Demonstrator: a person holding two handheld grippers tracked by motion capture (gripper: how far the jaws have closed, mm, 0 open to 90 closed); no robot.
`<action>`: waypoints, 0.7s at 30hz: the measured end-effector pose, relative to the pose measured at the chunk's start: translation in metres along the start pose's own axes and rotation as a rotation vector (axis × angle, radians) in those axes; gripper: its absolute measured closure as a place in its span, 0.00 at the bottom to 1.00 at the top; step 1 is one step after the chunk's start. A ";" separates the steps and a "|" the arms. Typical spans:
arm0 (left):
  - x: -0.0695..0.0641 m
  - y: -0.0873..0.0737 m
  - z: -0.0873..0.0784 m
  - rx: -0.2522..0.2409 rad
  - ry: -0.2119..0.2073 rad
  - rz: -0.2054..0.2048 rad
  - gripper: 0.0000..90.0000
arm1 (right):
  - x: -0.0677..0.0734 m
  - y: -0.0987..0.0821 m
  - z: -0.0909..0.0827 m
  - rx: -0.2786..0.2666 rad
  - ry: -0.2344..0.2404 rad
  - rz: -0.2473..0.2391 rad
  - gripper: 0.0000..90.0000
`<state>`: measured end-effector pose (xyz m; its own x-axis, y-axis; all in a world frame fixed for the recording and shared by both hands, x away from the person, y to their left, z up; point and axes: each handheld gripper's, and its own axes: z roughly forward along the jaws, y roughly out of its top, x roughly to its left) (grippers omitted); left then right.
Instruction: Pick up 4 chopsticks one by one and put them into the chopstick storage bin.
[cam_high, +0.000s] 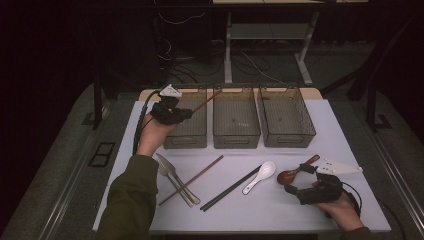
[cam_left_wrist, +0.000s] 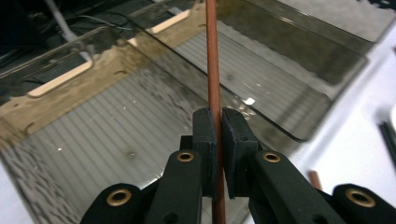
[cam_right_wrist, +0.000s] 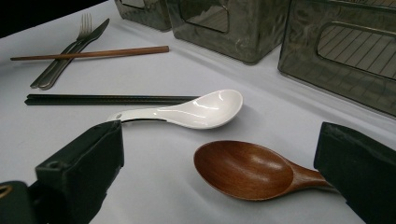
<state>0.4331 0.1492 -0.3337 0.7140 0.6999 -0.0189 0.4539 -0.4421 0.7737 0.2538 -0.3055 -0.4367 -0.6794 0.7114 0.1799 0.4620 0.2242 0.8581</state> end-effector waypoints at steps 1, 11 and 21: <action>0.003 0.000 0.001 -0.001 0.008 -0.014 0.93 | 0.000 0.000 0.000 0.001 0.000 0.001 0.02; 0.027 -0.006 0.022 0.022 0.110 -0.152 0.93 | 0.000 0.000 0.001 0.004 0.000 -0.008 0.02; 0.039 -0.010 0.043 0.049 0.167 -0.222 0.93 | 0.000 -0.001 0.001 0.004 0.000 -0.012 0.02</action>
<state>0.4795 0.1568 -0.3697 0.4982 0.8637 -0.0767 0.6176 -0.2914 0.7305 0.2543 -0.3047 -0.4379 -0.6848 0.7088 0.1693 0.4558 0.2354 0.8584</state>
